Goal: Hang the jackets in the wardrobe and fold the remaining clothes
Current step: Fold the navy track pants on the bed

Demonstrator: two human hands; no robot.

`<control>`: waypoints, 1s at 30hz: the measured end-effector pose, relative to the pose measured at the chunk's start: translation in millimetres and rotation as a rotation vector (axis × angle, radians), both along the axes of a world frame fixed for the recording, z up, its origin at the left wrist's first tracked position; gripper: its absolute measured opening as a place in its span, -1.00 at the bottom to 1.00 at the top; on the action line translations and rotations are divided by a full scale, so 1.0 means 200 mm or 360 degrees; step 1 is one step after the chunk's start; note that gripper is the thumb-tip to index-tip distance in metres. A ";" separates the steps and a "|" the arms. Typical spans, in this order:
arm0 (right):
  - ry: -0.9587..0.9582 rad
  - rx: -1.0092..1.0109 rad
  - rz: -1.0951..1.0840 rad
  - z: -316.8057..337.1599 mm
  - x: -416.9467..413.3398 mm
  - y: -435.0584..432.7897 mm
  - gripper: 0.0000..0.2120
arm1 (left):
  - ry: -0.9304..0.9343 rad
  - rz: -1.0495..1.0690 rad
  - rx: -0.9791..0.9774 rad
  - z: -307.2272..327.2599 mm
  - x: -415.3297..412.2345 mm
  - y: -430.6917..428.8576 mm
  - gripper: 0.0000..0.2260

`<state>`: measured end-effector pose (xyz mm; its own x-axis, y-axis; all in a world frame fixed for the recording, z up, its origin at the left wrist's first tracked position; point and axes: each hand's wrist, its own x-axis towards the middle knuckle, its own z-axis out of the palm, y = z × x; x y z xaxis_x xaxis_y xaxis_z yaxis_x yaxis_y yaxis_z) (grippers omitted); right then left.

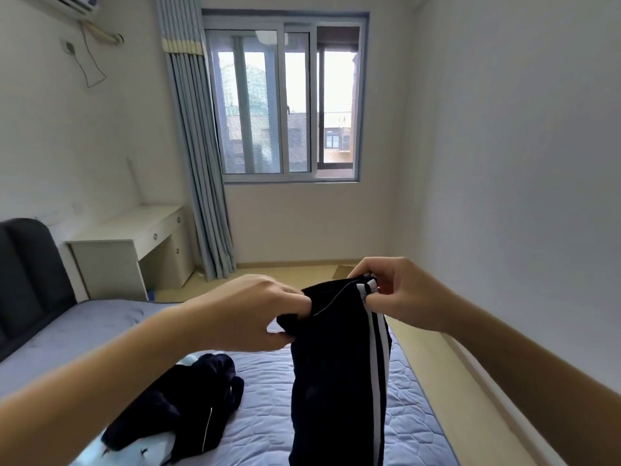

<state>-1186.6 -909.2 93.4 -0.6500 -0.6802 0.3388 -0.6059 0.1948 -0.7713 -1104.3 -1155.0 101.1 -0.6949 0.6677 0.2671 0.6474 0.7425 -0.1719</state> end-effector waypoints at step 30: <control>0.1427 0.0455 0.0354 0.23 0.01 0.01 -0.85 | 0.0307 0.0051 -0.0365 0.36 0.02 -0.18 -0.79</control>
